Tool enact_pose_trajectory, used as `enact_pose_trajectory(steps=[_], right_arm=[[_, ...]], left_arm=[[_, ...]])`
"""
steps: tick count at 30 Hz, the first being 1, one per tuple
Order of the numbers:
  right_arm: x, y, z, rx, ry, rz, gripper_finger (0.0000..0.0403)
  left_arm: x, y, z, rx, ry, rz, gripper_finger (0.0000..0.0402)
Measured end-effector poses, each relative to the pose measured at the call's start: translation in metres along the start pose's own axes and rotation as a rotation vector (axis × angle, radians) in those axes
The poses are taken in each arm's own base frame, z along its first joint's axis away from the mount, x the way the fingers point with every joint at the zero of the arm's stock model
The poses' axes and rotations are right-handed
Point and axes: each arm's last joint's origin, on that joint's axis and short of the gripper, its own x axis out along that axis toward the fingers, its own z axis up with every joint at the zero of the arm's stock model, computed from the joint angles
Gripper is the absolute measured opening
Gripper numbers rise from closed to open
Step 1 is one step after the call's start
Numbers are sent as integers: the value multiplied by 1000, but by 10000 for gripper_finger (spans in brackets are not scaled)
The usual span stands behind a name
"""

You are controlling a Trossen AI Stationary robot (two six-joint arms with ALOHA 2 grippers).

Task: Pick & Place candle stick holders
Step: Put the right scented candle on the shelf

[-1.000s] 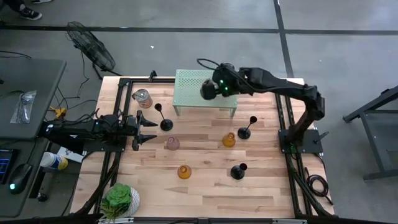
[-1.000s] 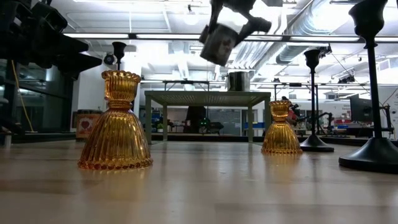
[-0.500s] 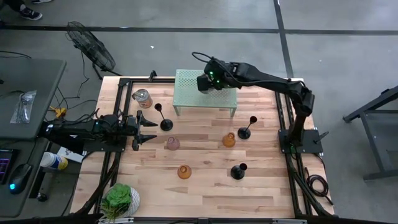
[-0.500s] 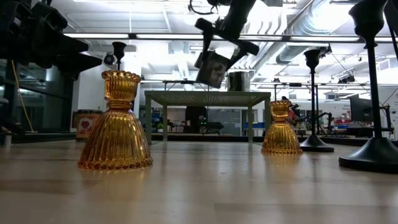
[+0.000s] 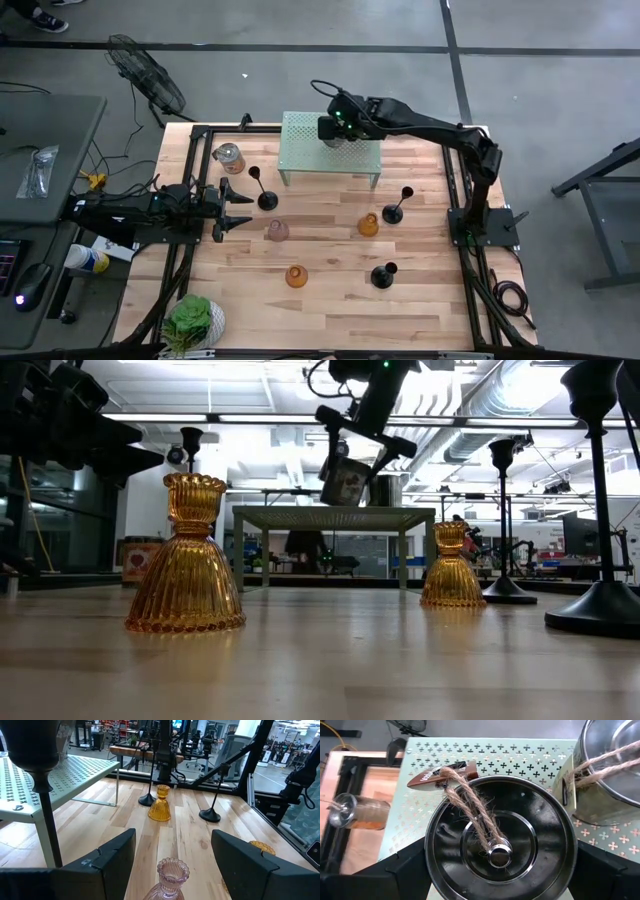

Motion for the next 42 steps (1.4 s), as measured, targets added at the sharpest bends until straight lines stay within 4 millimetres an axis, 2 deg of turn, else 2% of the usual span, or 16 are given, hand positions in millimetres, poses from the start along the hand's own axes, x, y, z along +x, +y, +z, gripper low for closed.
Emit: enact_pose_trajectory(steps=[18,28,42], right_arm=[[4,0,1,-4,10,6,350],[5,-1,3,-8,9,3,390],[5,-1,9,2,-17,32,391]], left_arm=[[0,0,0,0,0,0,255],[0,0,0,0,0,0,255],[0,0,0,0,0,0,255]])
